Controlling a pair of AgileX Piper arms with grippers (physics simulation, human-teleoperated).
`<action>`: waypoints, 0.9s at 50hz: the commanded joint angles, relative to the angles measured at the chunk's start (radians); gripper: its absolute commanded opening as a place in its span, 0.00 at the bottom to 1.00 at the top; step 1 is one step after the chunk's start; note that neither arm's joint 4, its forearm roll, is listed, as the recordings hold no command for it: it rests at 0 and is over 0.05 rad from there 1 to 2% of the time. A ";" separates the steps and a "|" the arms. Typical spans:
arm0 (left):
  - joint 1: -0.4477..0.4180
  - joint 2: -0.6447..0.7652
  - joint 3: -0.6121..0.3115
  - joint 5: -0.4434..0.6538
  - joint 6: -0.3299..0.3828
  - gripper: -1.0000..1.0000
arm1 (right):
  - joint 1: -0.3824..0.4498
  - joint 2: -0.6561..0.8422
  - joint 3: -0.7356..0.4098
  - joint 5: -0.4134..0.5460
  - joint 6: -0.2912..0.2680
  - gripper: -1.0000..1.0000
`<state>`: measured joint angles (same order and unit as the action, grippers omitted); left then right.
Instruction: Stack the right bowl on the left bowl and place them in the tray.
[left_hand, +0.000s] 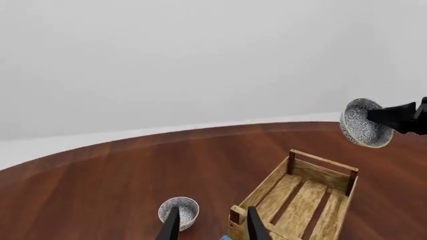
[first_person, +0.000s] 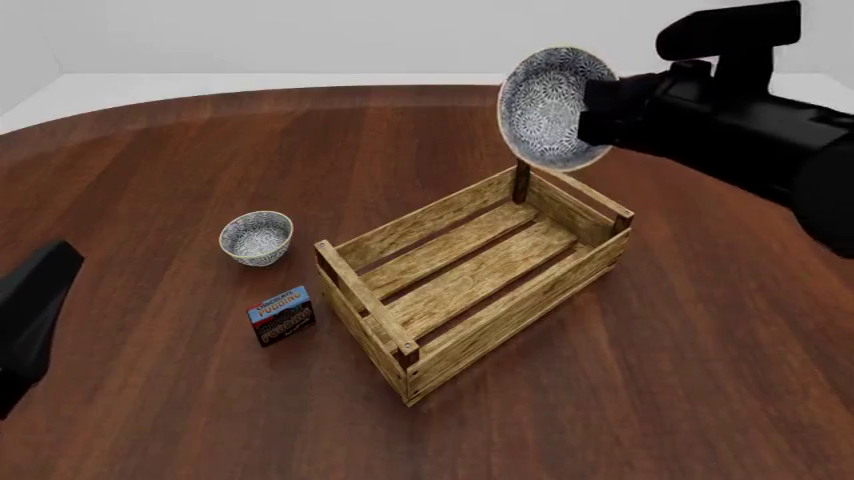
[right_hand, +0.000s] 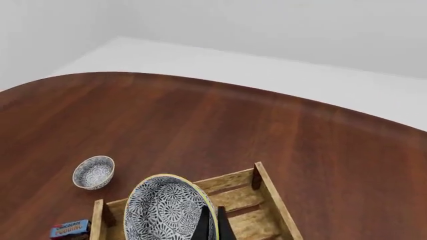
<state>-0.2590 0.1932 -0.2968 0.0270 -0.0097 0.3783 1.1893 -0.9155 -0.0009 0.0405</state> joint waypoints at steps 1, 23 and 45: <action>-0.059 0.103 -0.046 -0.067 0.021 1.00 | 0.032 0.030 -0.007 -0.080 0.004 0.00; -0.218 0.287 -0.224 -0.110 0.071 1.00 | 0.095 0.080 -0.005 -0.175 0.026 0.00; -0.369 0.599 -0.369 -0.218 0.144 1.00 | 0.154 0.126 0.008 -0.220 0.020 0.00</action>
<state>-0.5581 0.6640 -0.5917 -0.1599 0.0976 0.5098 1.3006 -0.9050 -0.2045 0.0614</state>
